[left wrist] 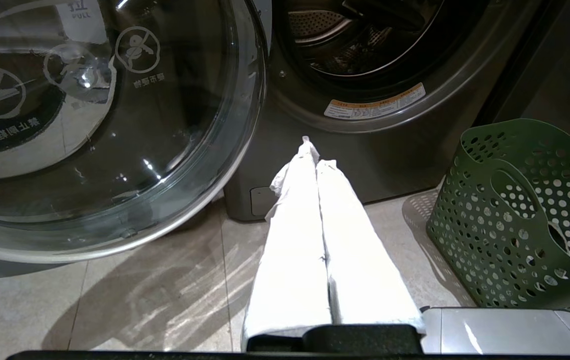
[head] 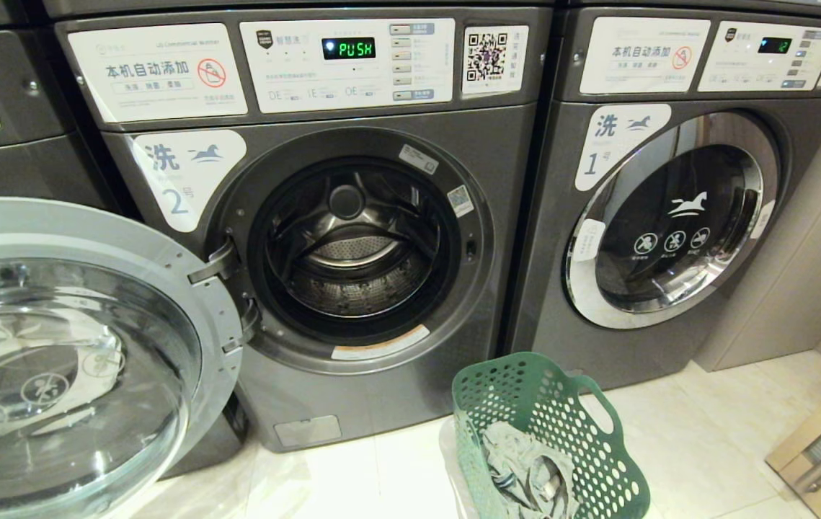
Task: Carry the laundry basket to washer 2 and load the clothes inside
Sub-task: Place the clothes into the washing machine
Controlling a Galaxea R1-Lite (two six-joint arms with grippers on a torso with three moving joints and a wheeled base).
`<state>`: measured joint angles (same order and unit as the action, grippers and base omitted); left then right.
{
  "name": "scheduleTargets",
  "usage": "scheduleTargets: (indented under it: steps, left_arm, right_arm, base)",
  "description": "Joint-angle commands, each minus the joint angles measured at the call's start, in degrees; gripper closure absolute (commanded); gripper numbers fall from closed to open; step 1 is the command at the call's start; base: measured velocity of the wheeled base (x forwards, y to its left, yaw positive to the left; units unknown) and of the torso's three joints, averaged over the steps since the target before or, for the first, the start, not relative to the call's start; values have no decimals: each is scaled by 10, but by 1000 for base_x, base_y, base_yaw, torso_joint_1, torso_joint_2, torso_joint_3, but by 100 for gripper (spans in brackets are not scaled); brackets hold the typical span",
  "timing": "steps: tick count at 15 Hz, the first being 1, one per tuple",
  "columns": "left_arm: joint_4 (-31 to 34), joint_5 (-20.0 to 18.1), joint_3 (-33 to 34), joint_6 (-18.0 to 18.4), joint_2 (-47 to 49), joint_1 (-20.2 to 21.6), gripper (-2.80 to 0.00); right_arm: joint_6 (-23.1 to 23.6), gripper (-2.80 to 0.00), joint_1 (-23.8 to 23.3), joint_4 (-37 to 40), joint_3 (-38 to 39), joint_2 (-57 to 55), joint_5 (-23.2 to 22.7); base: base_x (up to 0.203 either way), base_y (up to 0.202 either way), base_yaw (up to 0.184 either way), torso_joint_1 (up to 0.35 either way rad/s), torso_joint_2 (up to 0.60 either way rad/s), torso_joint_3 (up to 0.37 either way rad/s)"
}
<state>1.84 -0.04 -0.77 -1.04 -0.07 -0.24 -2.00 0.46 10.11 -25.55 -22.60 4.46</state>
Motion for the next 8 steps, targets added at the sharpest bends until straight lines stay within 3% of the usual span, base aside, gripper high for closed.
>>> scheduleTargets:
  steps: [1,5,8]
  left_arm:
    - [0,-1,0,0,0,0,0]
    - [-5,0,1,-1,0,0,0]
    - [-6,2,2,-2,0,0,0]
  right_arm:
    - [-10,0,0,1,-58,-215,13]
    - [-45,0,0,-5,-88,-443,29]
    - [-73,0,0,-65,-92,-596,32]
  base:
    - [0,0,0,0,0,0]
    - [0,0,0,0,0,0]
    - [0,0,0,0,0,0]
